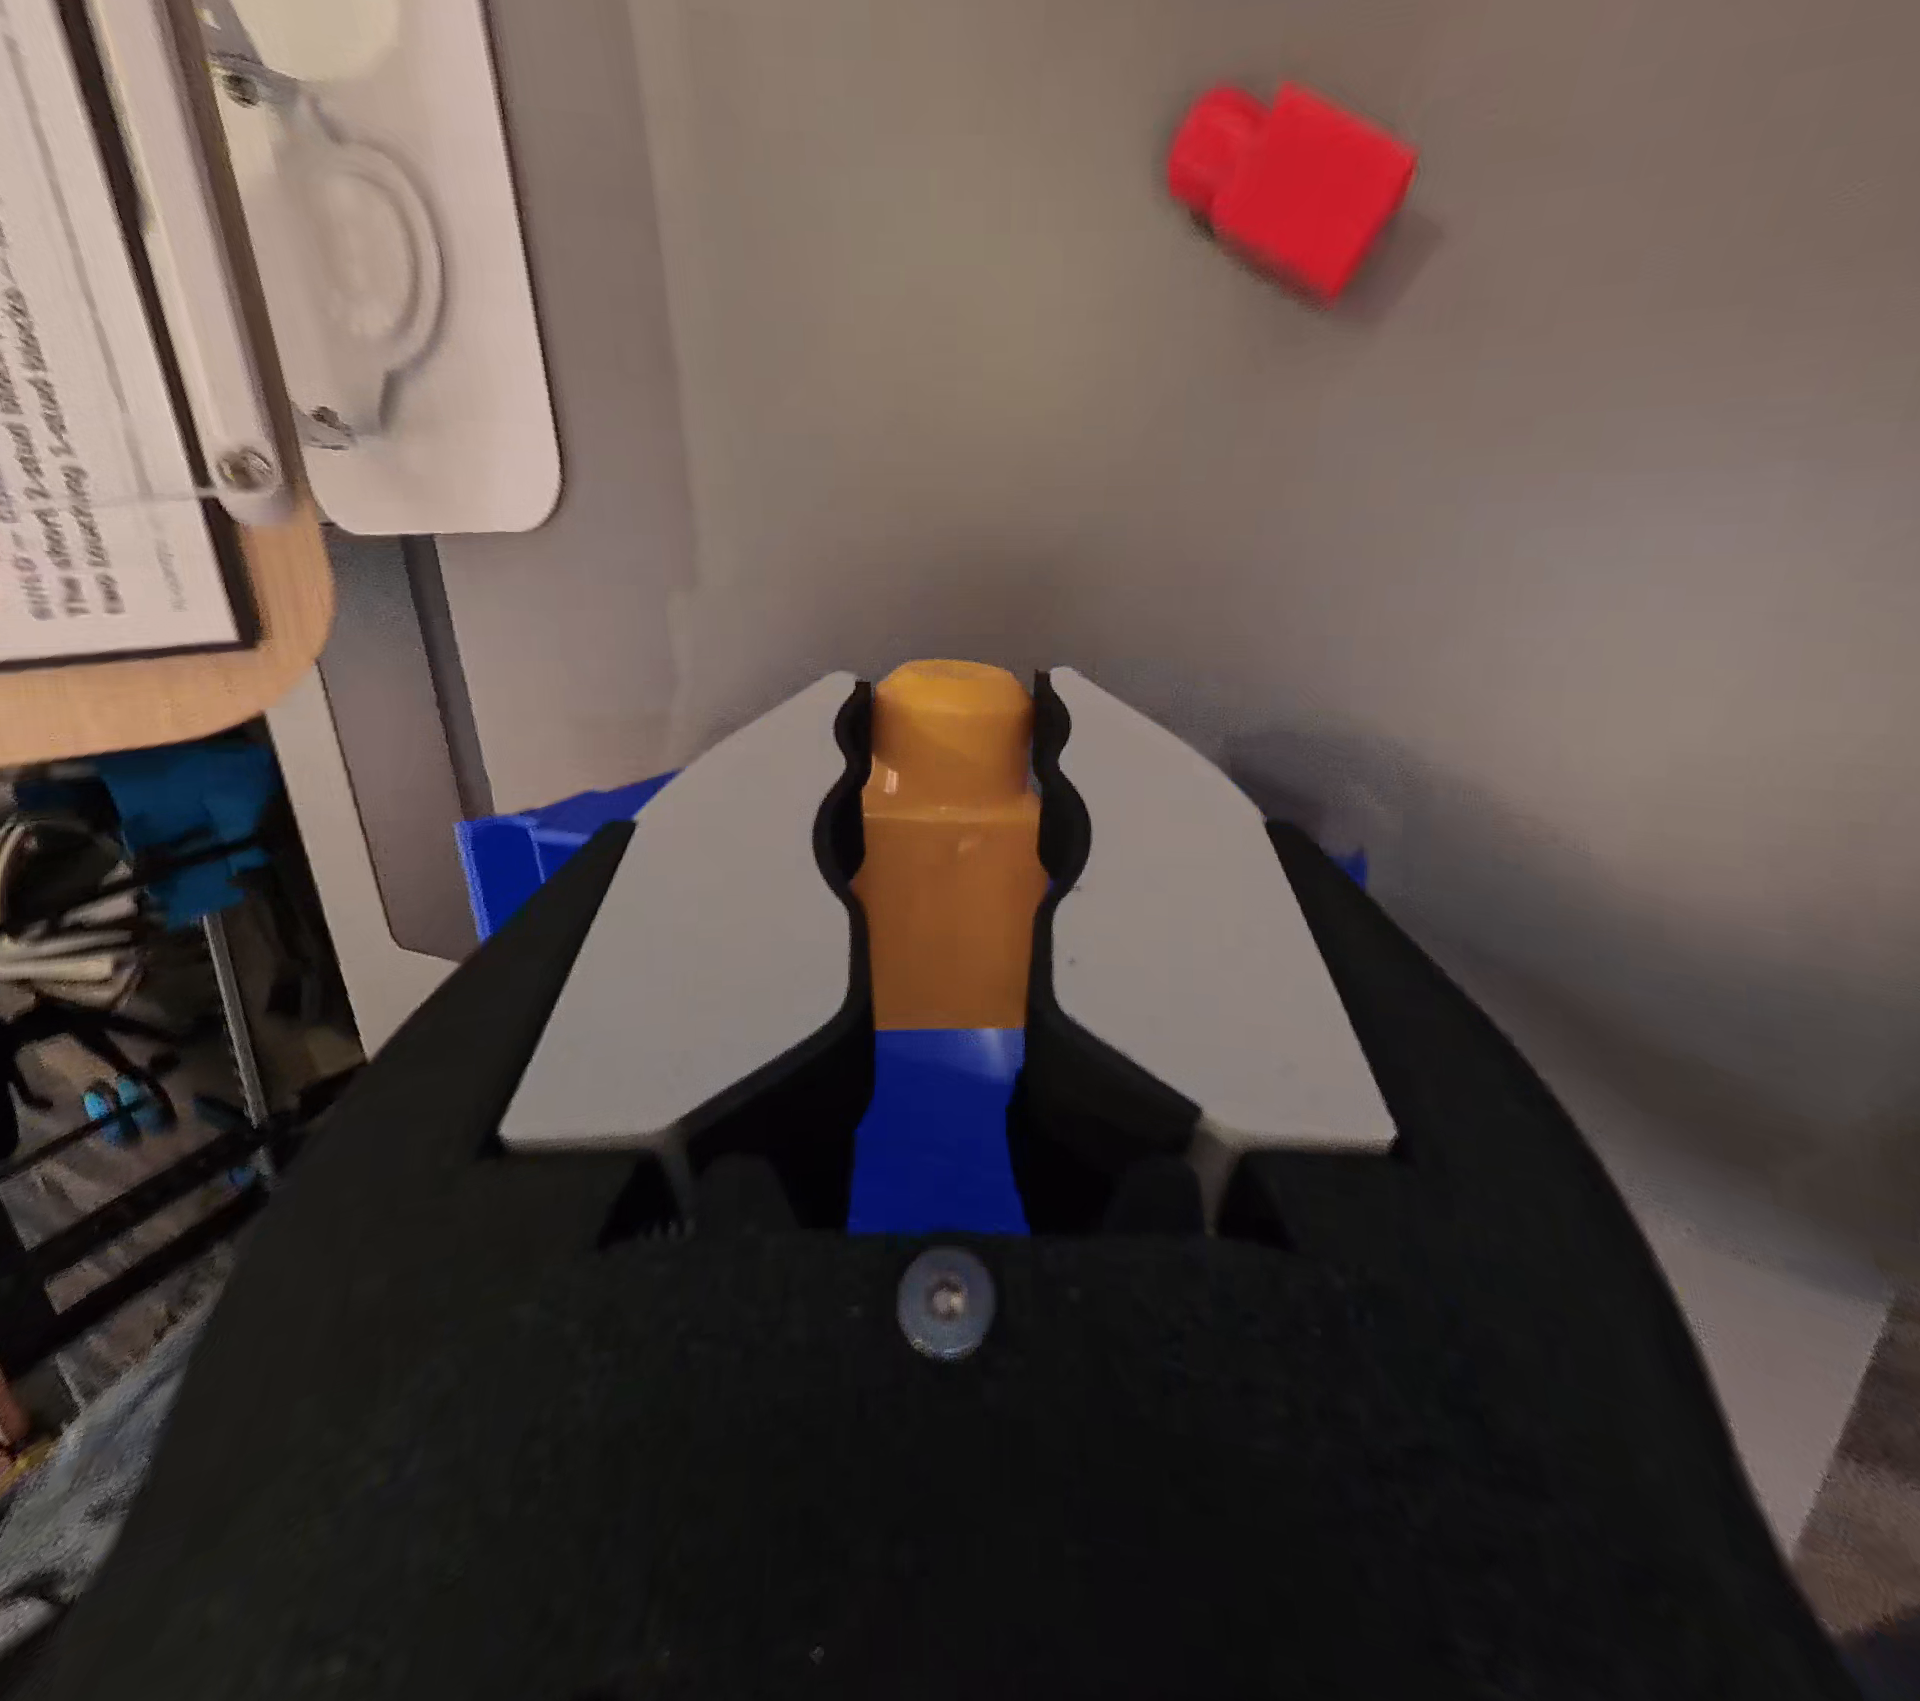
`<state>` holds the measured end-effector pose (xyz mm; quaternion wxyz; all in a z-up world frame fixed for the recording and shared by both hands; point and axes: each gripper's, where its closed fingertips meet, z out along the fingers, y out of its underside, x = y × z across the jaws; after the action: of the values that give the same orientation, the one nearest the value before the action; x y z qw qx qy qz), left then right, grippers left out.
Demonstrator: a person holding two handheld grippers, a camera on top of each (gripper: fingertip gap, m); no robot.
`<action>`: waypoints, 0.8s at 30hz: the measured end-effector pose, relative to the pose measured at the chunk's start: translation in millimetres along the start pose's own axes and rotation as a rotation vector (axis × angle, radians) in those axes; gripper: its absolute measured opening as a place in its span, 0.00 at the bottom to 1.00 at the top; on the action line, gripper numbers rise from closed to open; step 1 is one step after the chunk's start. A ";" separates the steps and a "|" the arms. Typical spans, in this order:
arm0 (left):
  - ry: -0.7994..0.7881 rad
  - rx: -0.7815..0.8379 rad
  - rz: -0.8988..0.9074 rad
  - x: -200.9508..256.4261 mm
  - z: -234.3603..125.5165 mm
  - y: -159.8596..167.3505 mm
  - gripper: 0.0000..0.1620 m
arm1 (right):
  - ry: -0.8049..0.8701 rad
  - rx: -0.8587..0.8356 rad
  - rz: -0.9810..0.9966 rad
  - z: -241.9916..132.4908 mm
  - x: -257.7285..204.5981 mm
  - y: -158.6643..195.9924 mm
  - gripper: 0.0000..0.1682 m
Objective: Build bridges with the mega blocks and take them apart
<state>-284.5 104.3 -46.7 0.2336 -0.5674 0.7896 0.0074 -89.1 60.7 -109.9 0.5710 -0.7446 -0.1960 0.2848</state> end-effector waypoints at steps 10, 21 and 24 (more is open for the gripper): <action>0.171 0.011 -0.745 26.5 97.1 -71.4 0.18 | -0.003 0.023 0.035 -5.4 2.7 -4.0 0.24; 0.288 0.014 -1.169 45.3 137.9 -41.7 0.18 | -0.030 0.022 0.023 -3.5 -4.8 -5.7 0.24; 0.309 0.052 -1.211 44.3 139.5 -47.5 0.18 | -0.035 0.015 0.022 -1.8 -5.3 -5.3 0.24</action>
<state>-202.4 86.5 -175.6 0.0930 -0.9028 0.3527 -0.2278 -91.7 57.5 -103.4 0.5700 -0.7372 -0.1958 0.3054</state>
